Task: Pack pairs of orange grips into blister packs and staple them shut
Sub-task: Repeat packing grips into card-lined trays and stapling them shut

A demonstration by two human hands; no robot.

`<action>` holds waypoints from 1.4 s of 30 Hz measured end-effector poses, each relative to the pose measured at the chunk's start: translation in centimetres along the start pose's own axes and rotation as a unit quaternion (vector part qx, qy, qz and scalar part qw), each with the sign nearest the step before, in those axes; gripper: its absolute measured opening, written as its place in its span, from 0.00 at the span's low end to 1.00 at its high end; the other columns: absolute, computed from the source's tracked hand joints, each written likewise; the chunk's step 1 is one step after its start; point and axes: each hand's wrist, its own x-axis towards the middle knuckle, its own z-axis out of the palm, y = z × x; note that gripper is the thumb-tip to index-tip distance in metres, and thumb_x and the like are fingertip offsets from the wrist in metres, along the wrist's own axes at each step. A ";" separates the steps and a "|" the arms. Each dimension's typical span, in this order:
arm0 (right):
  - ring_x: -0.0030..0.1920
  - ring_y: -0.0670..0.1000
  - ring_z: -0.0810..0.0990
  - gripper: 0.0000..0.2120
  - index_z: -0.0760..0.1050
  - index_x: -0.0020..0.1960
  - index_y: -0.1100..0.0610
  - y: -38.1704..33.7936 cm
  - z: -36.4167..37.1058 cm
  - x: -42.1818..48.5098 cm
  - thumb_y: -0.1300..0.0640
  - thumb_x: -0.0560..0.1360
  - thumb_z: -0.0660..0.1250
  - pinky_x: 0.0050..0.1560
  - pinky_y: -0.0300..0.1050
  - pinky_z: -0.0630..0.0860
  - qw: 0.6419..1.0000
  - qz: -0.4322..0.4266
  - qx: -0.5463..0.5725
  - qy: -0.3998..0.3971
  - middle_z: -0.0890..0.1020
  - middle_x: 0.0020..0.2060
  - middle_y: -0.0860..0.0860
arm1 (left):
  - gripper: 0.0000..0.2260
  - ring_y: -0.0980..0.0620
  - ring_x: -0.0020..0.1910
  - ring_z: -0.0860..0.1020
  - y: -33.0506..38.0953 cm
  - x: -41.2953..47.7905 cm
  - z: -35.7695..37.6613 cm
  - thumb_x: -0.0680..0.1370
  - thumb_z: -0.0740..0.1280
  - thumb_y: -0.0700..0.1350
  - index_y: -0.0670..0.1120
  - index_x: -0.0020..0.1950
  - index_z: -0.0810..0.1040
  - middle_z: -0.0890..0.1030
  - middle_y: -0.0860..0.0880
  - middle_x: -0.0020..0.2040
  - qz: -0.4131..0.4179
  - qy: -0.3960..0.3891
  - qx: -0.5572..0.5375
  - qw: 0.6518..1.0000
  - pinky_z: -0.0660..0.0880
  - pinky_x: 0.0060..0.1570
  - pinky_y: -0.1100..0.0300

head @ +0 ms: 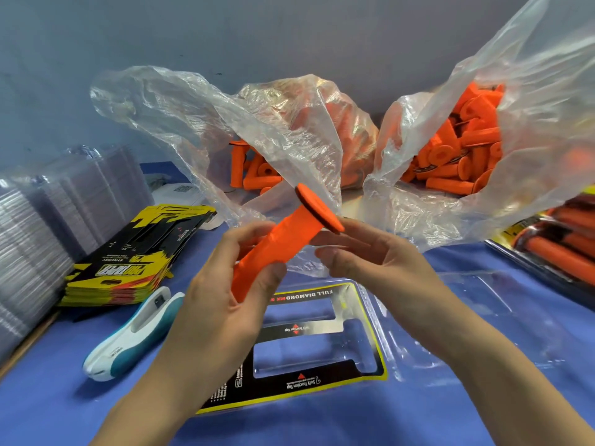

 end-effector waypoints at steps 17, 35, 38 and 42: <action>0.60 0.51 0.74 0.20 0.75 0.67 0.46 5.3 -2.2 -1.8 0.63 0.80 0.61 0.62 0.45 0.67 0.838 -0.030 -0.545 -0.007 0.77 0.61 0.45 | 0.13 0.64 0.53 0.72 -1.7 -3.6 0.6 0.74 0.63 0.56 0.59 0.59 0.73 0.72 0.66 0.54 0.077 -0.140 0.225 0.961 0.65 0.54 0.70; 0.62 0.49 0.70 0.22 0.72 0.68 0.43 5.3 -2.0 -2.0 0.62 0.79 0.61 0.64 0.44 0.64 0.828 -0.019 -0.559 -0.052 0.75 0.63 0.43 | 0.13 0.61 0.57 0.70 -2.4 -4.5 1.9 0.76 0.63 0.54 0.57 0.60 0.72 0.74 0.64 0.56 0.121 -0.176 0.269 0.939 0.66 0.56 0.64; 0.62 0.50 0.70 0.20 0.73 0.67 0.44 5.3 -2.1 -2.0 0.61 0.79 0.62 0.63 0.44 0.64 0.825 -0.018 -0.561 -0.060 0.76 0.62 0.43 | 0.13 0.61 0.57 0.70 -2.6 -4.6 2.0 0.76 0.63 0.54 0.56 0.60 0.72 0.74 0.64 0.56 0.123 -0.178 0.271 0.938 0.65 0.57 0.65; 0.61 0.50 0.71 0.22 0.73 0.67 0.43 5.5 -2.0 -2.0 0.63 0.77 0.63 0.62 0.43 0.63 0.824 -0.016 -0.563 -0.057 0.76 0.62 0.42 | 0.14 0.62 0.58 0.70 -2.8 -4.8 2.0 0.76 0.63 0.55 0.58 0.61 0.70 0.74 0.64 0.56 0.117 -0.193 0.265 0.938 0.65 0.58 0.66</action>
